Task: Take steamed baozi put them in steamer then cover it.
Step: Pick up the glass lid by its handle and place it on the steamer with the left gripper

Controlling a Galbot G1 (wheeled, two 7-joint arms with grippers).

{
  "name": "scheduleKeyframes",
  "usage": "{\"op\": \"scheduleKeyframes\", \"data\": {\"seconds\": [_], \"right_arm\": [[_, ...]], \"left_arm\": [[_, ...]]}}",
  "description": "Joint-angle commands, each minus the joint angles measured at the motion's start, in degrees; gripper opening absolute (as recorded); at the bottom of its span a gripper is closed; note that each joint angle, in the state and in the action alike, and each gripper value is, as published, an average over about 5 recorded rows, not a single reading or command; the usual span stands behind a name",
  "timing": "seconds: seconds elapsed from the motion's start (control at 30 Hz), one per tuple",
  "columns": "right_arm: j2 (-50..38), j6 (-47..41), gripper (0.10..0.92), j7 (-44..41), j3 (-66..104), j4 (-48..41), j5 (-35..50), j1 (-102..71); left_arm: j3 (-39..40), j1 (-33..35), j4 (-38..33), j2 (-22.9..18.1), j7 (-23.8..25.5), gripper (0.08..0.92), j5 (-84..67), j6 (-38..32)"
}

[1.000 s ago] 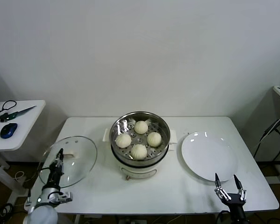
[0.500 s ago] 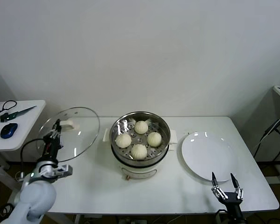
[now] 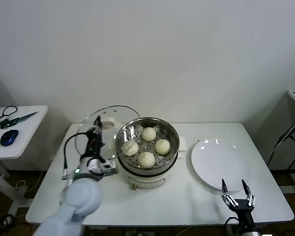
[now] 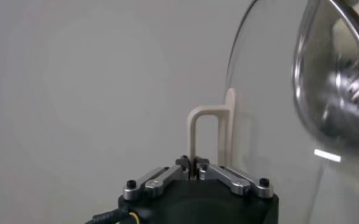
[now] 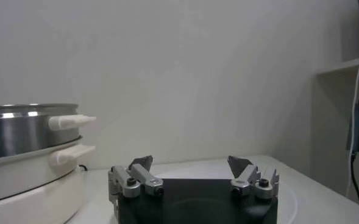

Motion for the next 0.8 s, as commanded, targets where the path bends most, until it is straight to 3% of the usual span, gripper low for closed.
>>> {"op": "scheduleKeyframes", "data": {"seconds": [0.03, 0.27, 0.8], "right_arm": [[-0.1, -0.3, 0.823, 0.5, 0.1, -0.3, -1.0, 0.2], [0.0, 0.4, 0.823, 0.6, 0.0, -0.8, -0.8, 0.3], [0.3, 1.3, 0.823, 0.5, 0.1, -0.5, -0.8, 0.0]], "left_arm": [[7.5, -5.0, -2.0, -2.7, 4.4, 0.137, 5.9, 4.2], [13.4, -8.1, 4.5, -12.4, 6.0, 0.137, 12.1, 6.1], [16.9, -7.4, 14.9, -21.4, 4.0, 0.137, 18.8, 5.5]]}}
